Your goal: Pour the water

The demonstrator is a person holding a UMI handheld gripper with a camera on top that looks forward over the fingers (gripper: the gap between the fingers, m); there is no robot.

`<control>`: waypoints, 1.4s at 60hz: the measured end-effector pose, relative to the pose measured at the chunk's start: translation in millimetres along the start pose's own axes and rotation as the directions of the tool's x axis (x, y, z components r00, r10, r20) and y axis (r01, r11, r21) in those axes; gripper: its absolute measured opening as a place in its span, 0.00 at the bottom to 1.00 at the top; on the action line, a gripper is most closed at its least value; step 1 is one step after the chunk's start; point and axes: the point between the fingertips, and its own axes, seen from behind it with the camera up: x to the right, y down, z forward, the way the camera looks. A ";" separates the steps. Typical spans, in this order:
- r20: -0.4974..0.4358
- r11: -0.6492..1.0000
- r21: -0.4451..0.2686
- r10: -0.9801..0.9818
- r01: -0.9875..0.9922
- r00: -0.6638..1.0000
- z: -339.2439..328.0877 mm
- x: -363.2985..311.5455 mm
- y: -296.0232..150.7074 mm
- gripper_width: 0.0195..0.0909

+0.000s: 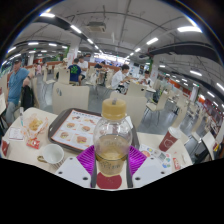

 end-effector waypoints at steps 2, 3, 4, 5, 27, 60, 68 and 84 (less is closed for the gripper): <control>0.015 0.999 -0.008 0.035 -0.035 0.999 5.2 1.9 11.5 0.29; 0.022 0.999 -0.012 0.046 -0.046 0.999 8.0 3.6 16.7 0.29; 0.028 0.998 -0.017 0.056 -0.056 0.998 10.6 4.9 22.0 0.29; 0.034 0.998 -0.024 0.066 -0.066 0.997 11.6 6.0 28.3 0.29; 0.107 0.991 -0.016 0.133 -0.132 0.985 33.3 1.3 88.8 0.36; 0.060 0.964 -0.202 0.190 -0.174 0.980 -93.1 -9.6 96.4 0.92; 0.029 0.965 -0.212 0.162 -0.152 0.986 -158.9 -20.9 95.6 0.92; 0.013 0.969 -0.198 0.150 -0.144 0.989 -242.9 -48.1 95.1 0.92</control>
